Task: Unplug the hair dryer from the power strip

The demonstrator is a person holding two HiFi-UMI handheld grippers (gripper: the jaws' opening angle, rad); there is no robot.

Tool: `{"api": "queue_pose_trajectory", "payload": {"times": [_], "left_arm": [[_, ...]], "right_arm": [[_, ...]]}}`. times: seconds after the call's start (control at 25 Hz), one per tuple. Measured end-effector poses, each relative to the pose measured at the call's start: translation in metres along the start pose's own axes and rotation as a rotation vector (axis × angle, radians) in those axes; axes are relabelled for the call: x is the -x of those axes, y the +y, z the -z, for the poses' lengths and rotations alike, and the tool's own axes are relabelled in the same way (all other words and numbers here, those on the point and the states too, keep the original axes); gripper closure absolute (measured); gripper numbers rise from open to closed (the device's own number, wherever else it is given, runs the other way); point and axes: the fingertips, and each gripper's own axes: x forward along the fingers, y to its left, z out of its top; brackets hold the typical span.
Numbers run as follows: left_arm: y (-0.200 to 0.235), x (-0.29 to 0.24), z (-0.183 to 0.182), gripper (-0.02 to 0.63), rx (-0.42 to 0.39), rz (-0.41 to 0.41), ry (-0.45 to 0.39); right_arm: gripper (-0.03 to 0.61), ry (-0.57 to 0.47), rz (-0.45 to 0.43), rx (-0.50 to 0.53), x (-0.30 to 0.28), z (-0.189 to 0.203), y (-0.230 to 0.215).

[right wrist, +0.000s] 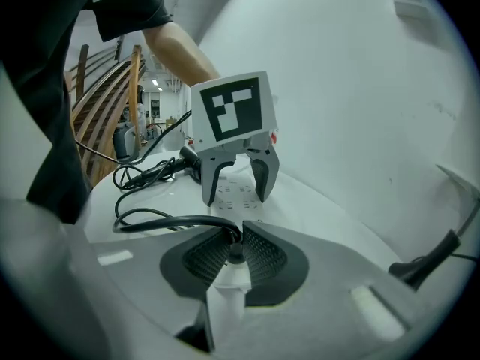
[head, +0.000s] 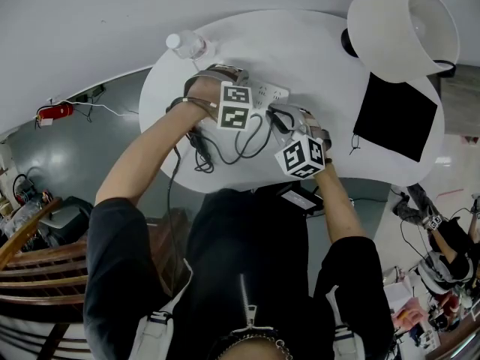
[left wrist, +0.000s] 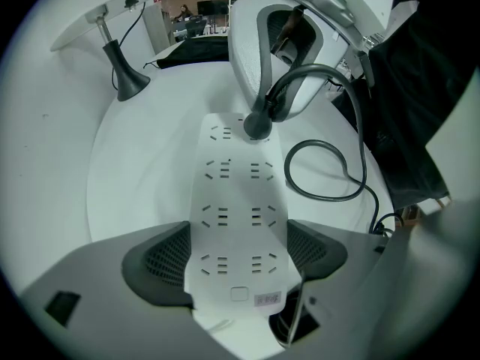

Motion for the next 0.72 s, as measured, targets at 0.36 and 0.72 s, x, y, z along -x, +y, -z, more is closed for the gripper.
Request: {"api": "queue_pose_trajectory", "payload": {"times": [0.36, 0.72], "left_arm": [[0.000, 0.001, 0.001, 0.229, -0.003, -0.001, 0.005], [0.000, 0.001, 0.001, 0.229, -0.003, -0.003, 0.011]], "right_arm": [[0.529, -0.064, 0.025, -0.013, 0.006, -0.025, -0.013], [0.529, -0.062, 0.004, -0.040, 0.007, -0.024, -0.007]]}}
